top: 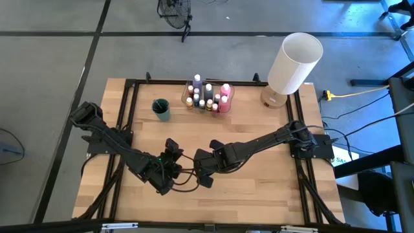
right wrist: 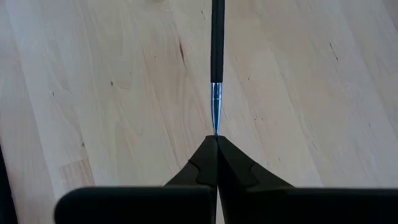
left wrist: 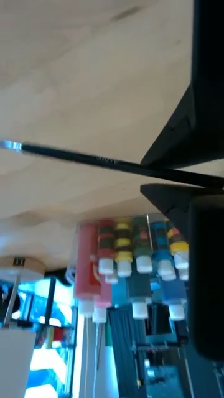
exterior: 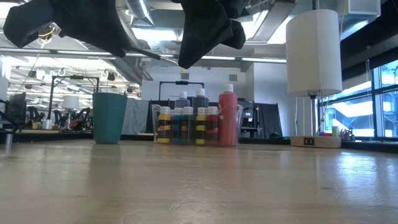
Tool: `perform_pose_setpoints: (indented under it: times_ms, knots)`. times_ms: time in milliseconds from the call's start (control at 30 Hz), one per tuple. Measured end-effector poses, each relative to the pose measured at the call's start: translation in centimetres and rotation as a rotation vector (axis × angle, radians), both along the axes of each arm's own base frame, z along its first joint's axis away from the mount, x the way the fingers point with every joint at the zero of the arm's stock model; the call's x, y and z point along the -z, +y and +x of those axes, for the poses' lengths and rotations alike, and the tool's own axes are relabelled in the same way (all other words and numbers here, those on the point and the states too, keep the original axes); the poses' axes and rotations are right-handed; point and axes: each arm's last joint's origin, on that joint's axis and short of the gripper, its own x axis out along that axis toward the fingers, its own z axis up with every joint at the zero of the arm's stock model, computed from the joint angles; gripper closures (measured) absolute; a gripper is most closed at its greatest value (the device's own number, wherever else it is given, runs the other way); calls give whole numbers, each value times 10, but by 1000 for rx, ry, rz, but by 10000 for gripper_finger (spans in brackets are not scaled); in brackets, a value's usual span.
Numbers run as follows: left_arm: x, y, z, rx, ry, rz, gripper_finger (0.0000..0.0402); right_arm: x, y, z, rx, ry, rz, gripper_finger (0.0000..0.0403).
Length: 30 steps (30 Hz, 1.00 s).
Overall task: Pick & Place Paint Supplies
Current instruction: Put the silver paint brush into the green cup
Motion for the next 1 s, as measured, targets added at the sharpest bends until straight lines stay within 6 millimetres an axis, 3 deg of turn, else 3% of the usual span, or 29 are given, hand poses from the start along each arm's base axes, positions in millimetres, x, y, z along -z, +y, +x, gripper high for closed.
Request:
perform_pose_setpoints:
  times_ms: [133,333,733,1000]
  knots:
    - [1,-1,-1,19,37,-37,389,0,0,0,0,3,-1,403]
    - [2,-1,-1,14,38,-66,392,0,0,-1,-20,9,3,391]
    - [3,3,-6,-63,32,-69,392,3,-2,-12,3,105,-98,291]
    - [-14,27,-27,-253,-111,55,392,6,0,-30,13,255,-150,247]
